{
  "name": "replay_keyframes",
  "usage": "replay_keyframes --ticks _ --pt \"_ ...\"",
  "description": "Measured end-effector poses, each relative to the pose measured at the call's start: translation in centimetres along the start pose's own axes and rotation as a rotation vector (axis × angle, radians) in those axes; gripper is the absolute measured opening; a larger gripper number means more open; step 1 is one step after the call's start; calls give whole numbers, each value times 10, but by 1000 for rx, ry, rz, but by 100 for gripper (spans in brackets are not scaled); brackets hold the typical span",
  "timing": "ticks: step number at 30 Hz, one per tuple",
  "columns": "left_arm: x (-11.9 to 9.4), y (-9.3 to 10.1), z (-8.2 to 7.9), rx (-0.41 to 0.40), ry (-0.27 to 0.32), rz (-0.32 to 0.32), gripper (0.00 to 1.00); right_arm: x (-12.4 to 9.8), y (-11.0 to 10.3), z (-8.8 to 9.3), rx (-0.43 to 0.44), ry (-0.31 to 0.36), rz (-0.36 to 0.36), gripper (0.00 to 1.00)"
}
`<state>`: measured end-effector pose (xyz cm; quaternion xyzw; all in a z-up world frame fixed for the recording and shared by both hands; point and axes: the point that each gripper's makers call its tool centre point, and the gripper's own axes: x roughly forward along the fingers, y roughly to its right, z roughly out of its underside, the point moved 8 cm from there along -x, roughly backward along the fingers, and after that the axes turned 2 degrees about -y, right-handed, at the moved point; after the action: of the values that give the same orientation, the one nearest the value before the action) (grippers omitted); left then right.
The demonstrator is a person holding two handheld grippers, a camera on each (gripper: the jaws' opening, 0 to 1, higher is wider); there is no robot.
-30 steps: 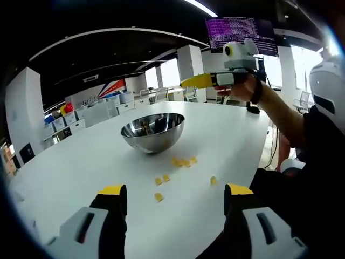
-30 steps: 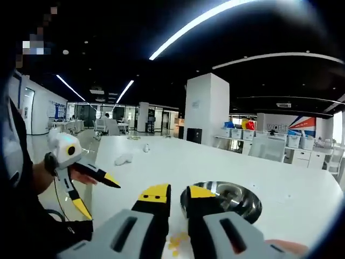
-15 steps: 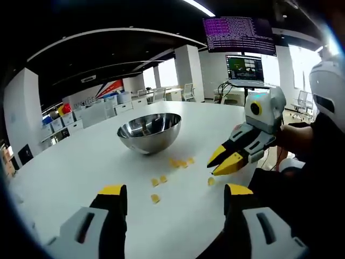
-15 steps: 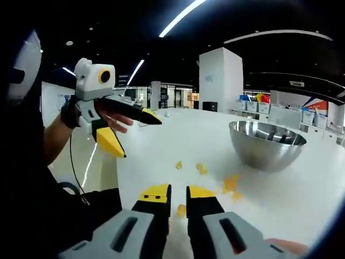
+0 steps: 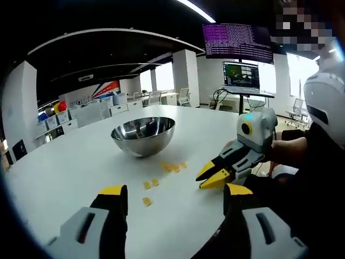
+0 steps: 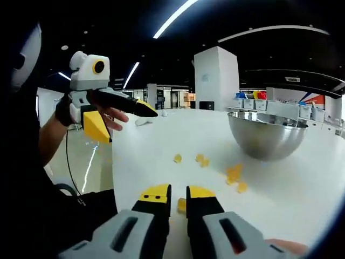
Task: Pick up the QQ candy scattered on the table and place it into the stainless steel bowl on the table
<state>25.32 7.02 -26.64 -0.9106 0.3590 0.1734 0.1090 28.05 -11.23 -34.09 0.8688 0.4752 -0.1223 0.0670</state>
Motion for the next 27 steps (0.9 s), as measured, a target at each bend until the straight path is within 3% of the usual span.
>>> replay_keyframes --ticks 15,20,27 --pt "3 3 2 -6 -4 6 72 3 0 6 -61 -23 24 10" --pt "3 3 1 -4 -3 6 72 5 3 11 -87 -61 47 7" --pt "4 3 2 -6 -7 6 72 4 3 9 -109 -43 51 6"
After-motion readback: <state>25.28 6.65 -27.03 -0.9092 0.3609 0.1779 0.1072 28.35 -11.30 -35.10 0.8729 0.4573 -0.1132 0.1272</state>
